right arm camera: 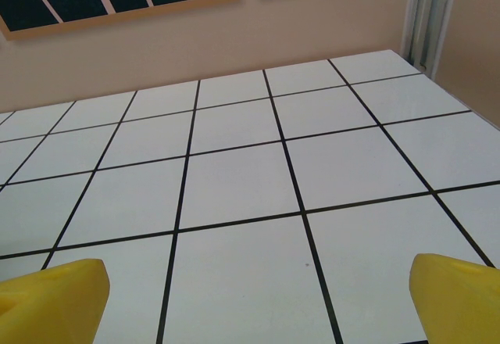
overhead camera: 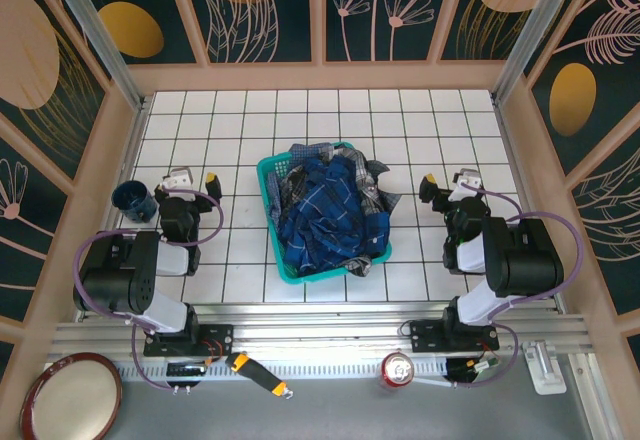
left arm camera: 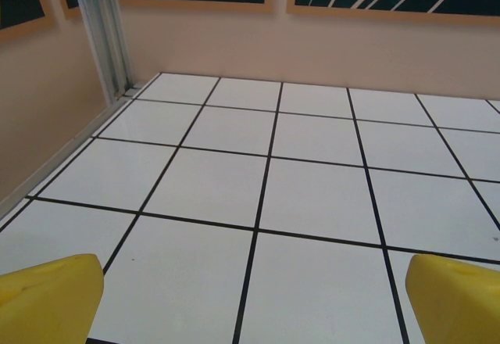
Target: Fold and stack the long sleeve shirts
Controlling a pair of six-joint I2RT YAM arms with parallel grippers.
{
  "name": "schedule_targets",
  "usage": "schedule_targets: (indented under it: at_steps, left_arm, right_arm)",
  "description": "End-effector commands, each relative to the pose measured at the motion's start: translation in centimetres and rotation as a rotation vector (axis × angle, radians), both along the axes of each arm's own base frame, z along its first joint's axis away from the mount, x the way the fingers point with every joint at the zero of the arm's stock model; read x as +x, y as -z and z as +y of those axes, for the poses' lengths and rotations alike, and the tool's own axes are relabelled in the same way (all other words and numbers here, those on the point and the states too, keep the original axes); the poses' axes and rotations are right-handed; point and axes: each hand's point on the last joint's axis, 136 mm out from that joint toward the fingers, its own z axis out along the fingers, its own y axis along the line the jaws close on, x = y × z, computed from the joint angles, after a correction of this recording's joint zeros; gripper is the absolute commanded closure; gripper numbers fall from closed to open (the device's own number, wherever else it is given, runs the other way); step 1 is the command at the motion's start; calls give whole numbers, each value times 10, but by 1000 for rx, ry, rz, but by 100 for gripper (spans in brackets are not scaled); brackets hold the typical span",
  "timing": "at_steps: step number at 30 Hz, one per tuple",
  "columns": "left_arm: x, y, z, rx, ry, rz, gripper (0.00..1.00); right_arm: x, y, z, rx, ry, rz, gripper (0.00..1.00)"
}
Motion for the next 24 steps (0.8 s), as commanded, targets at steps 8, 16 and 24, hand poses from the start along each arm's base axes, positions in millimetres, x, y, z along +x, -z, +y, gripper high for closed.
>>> schedule_targets:
  at_steps: [8,16,24]
  left_arm:
    - [47,-126,-1,-381,-68,18,1]
    - [56,-153,-66,-442,271,96,1]
    - [80,-133,-150,-181,511,260,1]
  right_arm:
    - [-8,-100,0,453,46,-123,1]
    - [-26,-90,132,405,-364,198,1]
    - [-108,-48,247,294,-596,509,1]
